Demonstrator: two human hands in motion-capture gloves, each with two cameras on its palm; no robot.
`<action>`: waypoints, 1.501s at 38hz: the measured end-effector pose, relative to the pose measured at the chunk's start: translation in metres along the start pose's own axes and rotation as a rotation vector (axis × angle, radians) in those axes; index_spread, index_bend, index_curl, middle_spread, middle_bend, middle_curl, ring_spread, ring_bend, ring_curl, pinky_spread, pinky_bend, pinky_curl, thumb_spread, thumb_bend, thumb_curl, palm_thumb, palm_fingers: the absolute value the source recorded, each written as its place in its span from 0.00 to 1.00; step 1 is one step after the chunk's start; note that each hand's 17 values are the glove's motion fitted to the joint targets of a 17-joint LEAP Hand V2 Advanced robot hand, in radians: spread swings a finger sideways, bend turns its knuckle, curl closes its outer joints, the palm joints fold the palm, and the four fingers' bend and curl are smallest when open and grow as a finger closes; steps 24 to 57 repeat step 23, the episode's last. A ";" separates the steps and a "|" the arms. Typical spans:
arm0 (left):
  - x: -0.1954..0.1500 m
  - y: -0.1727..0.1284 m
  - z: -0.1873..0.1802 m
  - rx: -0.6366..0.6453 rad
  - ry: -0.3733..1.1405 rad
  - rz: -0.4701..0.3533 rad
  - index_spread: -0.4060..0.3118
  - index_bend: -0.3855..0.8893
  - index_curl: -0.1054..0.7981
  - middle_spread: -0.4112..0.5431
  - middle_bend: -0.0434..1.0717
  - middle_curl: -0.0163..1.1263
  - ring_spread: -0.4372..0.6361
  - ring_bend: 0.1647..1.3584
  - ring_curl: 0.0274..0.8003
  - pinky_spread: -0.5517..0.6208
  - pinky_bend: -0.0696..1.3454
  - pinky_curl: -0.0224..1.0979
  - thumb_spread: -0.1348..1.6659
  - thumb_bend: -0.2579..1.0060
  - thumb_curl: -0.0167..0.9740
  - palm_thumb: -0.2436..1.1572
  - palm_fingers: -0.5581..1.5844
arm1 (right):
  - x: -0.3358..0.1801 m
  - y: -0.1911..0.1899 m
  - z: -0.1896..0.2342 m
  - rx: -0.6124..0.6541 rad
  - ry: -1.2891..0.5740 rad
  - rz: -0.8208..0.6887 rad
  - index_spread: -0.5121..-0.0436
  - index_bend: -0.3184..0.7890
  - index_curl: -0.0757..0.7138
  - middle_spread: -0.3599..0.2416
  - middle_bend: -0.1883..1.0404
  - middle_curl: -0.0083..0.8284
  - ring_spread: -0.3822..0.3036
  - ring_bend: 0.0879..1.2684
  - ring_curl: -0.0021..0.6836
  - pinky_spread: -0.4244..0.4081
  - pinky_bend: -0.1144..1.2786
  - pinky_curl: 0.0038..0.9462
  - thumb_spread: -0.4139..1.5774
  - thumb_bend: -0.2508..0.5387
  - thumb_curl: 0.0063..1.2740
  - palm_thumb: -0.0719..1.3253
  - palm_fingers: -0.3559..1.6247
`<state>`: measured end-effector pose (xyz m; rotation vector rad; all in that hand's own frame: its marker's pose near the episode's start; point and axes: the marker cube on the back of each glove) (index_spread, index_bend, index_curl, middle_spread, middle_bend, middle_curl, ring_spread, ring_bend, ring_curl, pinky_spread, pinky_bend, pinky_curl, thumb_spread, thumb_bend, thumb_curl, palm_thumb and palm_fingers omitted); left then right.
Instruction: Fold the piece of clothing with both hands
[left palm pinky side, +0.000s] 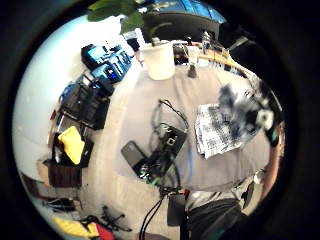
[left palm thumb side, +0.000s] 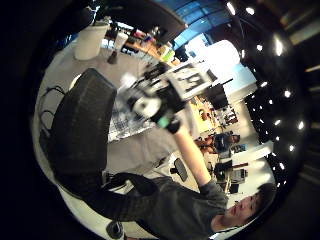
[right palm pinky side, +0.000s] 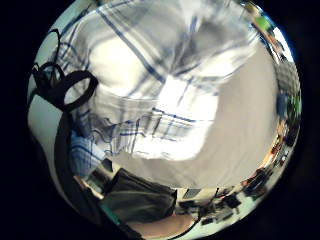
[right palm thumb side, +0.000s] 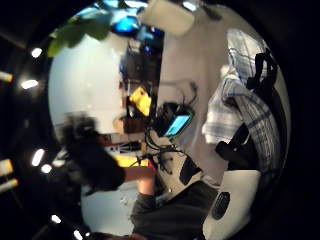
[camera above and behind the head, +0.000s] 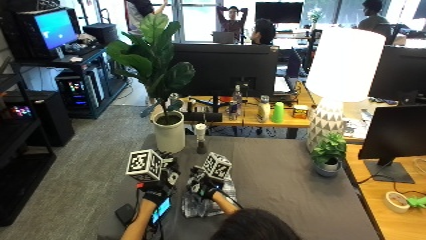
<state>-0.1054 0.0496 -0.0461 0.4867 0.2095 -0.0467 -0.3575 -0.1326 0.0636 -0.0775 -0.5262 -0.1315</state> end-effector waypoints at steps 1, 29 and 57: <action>-0.005 0.003 -0.009 0.014 -0.007 -0.011 0.47 0.42 0.52 0.48 0.19 0.29 0.53 0.30 0.39 0.61 0.30 0.34 0.83 0.21 0.19 0.27 0.45 | -0.006 0.002 0.013 -0.040 -0.003 0.008 0.65 0.48 0.61 0.38 0.52 0.65 0.23 0.45 0.71 0.22 0.50 0.51 0.38 0.29 0.49 0.81 0.83; -0.011 0.018 0.022 -0.189 -0.117 -0.082 0.46 0.43 0.53 0.49 0.17 0.27 0.51 0.31 0.39 0.58 0.30 0.34 0.85 0.20 0.20 0.30 0.45 | 0.092 -0.008 -0.102 0.231 0.076 -0.024 0.69 0.38 0.47 0.52 0.37 0.57 0.38 0.40 0.64 0.39 0.43 0.45 0.76 0.31 0.36 0.65 0.67; -0.011 0.018 0.022 -0.189 -0.117 -0.082 0.46 0.43 0.53 0.49 0.17 0.27 0.51 0.31 0.39 0.58 0.30 0.34 0.85 0.20 0.20 0.30 0.45 | 0.092 -0.008 -0.102 0.231 0.076 -0.024 0.69 0.38 0.47 0.52 0.37 0.57 0.38 0.40 0.64 0.39 0.43 0.45 0.76 0.31 0.36 0.65 0.67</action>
